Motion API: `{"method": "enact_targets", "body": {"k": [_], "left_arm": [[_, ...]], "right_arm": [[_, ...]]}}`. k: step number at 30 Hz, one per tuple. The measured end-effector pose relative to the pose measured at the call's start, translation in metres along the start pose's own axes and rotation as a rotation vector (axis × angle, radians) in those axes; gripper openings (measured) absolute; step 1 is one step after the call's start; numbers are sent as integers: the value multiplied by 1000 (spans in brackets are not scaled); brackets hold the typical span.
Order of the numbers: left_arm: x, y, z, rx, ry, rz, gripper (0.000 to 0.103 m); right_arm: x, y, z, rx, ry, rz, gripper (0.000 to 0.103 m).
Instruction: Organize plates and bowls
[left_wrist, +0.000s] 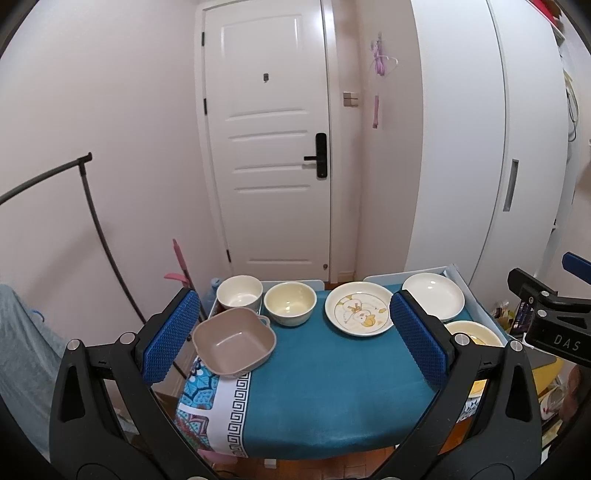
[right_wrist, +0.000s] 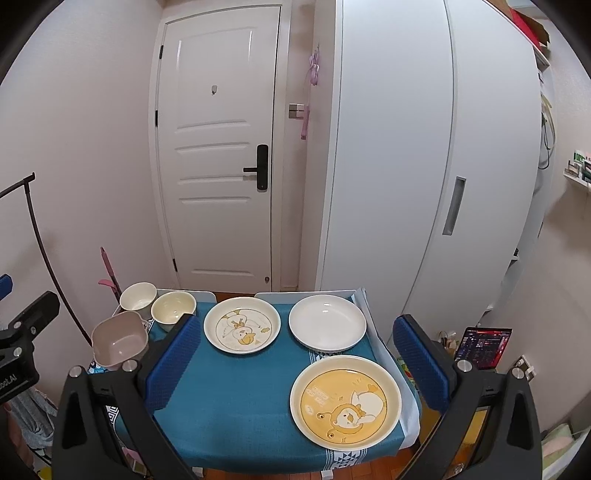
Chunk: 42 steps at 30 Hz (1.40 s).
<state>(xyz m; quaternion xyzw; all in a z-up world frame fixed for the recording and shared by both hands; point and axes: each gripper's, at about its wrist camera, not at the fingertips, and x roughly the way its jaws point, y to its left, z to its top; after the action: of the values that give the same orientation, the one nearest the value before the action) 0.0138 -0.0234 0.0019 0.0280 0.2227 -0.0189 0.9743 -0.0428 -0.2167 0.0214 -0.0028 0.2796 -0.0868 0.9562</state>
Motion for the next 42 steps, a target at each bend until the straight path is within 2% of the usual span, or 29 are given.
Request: {"method": "enact_targets", "body": {"k": [26, 42], "left_arm": [[7, 2, -2, 0, -6, 40, 103], [15, 5, -1, -3, 10, 34, 103]], "right_arm": [[7, 5, -3, -2, 4, 6, 103], [11, 8, -3, -5, 8, 9, 103]]}}
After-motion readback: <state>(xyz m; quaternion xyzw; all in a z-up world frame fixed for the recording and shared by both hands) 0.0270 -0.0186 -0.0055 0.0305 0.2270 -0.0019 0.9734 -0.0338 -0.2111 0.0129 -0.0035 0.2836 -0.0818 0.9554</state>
